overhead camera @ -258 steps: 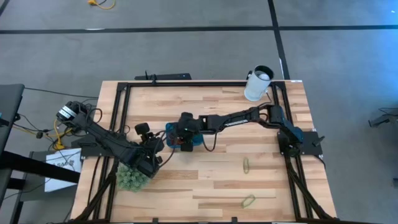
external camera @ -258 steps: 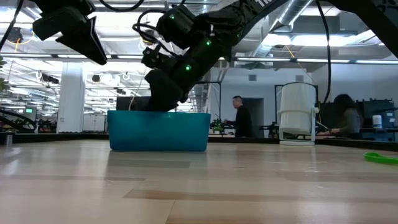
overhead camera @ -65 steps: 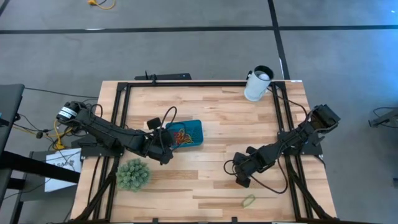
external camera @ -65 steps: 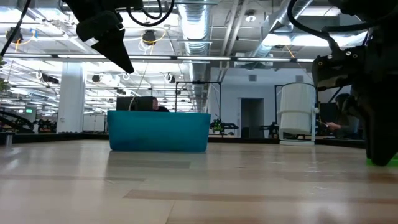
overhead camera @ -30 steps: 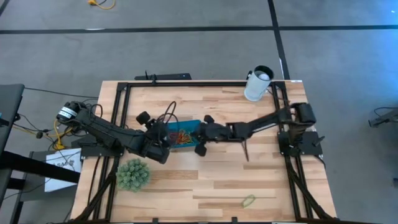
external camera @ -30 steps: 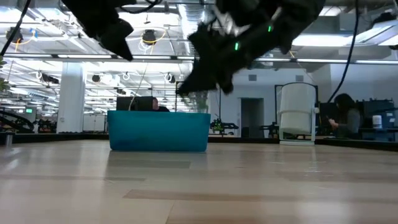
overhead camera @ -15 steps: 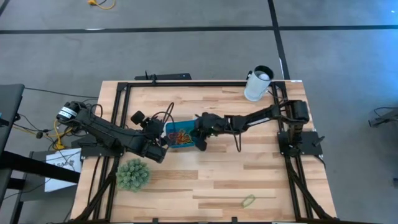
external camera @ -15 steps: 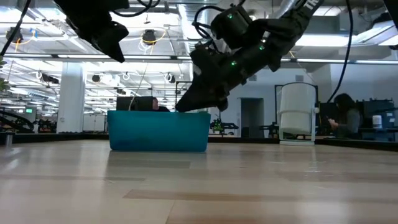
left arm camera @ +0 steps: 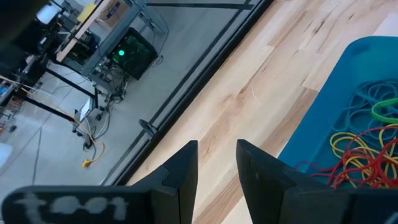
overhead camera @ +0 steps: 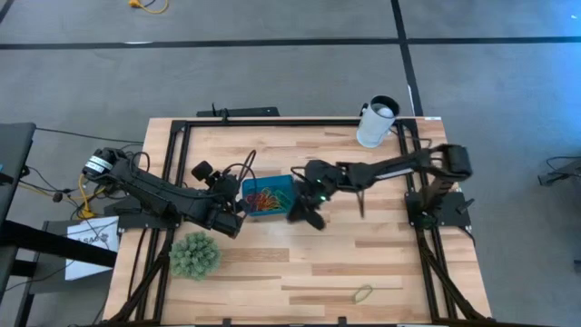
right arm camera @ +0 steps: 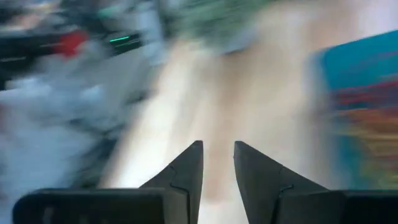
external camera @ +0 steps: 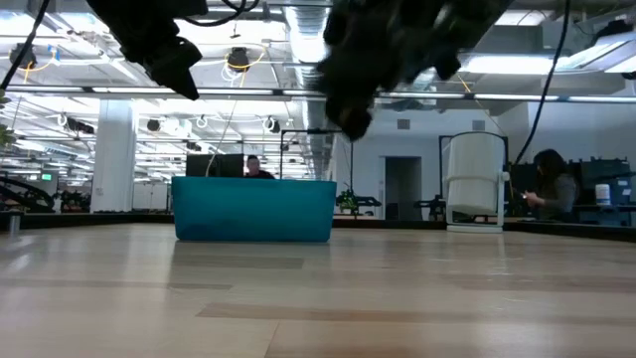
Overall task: Pick and place items into bin
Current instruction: Put the green rubber band into the blue bin
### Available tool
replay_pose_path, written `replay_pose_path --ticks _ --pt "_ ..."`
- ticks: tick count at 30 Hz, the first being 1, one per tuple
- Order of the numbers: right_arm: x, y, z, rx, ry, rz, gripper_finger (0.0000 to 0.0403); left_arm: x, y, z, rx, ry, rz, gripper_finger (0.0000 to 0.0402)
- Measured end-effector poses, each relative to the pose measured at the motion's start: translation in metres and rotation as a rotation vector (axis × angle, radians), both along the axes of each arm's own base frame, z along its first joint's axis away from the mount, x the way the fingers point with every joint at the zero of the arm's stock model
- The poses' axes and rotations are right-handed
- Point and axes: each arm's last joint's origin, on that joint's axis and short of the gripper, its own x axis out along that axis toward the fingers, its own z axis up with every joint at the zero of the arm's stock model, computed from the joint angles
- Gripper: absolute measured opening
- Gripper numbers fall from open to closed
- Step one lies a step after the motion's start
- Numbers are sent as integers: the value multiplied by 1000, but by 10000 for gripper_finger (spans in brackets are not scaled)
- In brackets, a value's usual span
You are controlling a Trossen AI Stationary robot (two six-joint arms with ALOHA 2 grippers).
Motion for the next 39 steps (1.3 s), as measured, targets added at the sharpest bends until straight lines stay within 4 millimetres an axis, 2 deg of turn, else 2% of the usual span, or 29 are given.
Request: replay_pose_path --ticks 4,6,9,14,17,21,26,34,39 --pt "-27 37 30 60 100 87 85 0 0 0 11 -2 -3 101" --pt "-44 58 40 46 190 41 85 0 0 0 11 -2 -3 101" --pt "-76 92 45 -29 379 -81 85 0 0 0 4 -2 -2 101" --pt "-127 151 33 -173 618 -268 86 1 0 0 -14 -5 1 101" --pt "-152 185 14 -300 686 -227 86 1 -1 -1 -32 -4 4 101" --pt "-169 220 -8 -350 705 -143 86 0 -1 -2 -61 5 6 101" --pt "-170 236 -25 -274 757 -228 86 2 -2 -2 -99 -19 11 101" --pt "-164 241 -55 -288 903 -236 86 7 -4 -2 -112 -50 -5 101" --pt "-164 242 -67 -314 938 -231 86 7 -4 -2 -110 -47 -6 101"
